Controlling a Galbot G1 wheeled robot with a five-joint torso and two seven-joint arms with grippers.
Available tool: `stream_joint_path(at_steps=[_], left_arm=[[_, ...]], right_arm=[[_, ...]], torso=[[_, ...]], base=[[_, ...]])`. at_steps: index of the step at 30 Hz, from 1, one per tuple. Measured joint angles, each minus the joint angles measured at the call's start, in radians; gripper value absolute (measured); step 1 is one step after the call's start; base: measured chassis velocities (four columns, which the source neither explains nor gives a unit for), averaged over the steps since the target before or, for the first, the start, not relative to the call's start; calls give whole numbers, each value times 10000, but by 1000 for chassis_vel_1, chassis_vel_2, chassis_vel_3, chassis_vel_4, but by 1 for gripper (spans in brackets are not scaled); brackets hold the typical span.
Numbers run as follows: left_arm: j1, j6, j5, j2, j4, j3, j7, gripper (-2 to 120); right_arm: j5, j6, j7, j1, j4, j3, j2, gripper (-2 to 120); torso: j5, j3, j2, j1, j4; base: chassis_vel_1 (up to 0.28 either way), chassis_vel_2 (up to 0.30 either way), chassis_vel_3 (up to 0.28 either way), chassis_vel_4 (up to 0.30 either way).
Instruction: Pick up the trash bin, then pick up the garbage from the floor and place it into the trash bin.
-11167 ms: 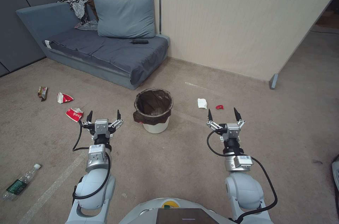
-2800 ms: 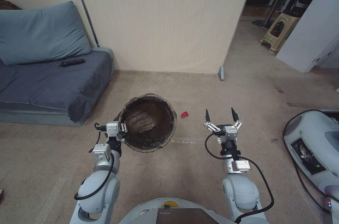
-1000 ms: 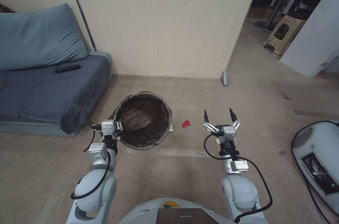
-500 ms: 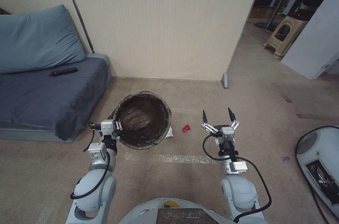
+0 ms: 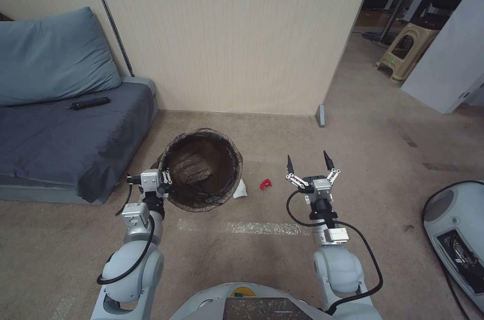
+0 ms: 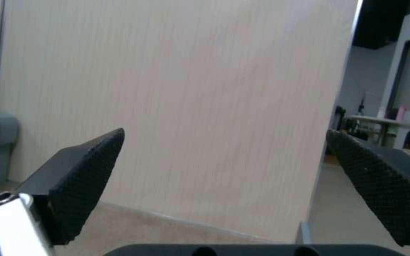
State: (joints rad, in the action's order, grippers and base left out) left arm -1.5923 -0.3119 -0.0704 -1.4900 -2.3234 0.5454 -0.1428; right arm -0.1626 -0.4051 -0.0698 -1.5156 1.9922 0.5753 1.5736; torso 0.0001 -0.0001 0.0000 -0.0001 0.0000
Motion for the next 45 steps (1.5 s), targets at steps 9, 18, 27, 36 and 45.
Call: stream_joint_path(at_steps=[9,18,27,36,45], left_arm=[[196,408,-147,70,-44,156,163,0],[303,433,-278,147,-185,312,106,0],[407,419,-297,141,-29,211,111,0],[464,466,-226,42,296,139,182,0],[443,512,-97,-84,541,-13,269,0]], right_arm=[[403,405,17,557,-266,-93,-903,100],[1145,1127,225,1229,-722,-423,-1513,100],[2773,2881,932,2659,-1713,-1630,-2633,100],[3967,4418,1316,3739,-2550,-2729,-3071,100],[5211,6075,1962,4854,-4157,-4002,-3186,100]], torso=[[0,0,0,0,-3],[1,1,0,0,1],[0,1,0,1,0],[-1,2,-1,1,0],[-1,1,0,1,-1]], base=[[0,0,0,0],[0,0,0,0],[0,0,0,0],[0,0,0,0],[0,0,0,0]])
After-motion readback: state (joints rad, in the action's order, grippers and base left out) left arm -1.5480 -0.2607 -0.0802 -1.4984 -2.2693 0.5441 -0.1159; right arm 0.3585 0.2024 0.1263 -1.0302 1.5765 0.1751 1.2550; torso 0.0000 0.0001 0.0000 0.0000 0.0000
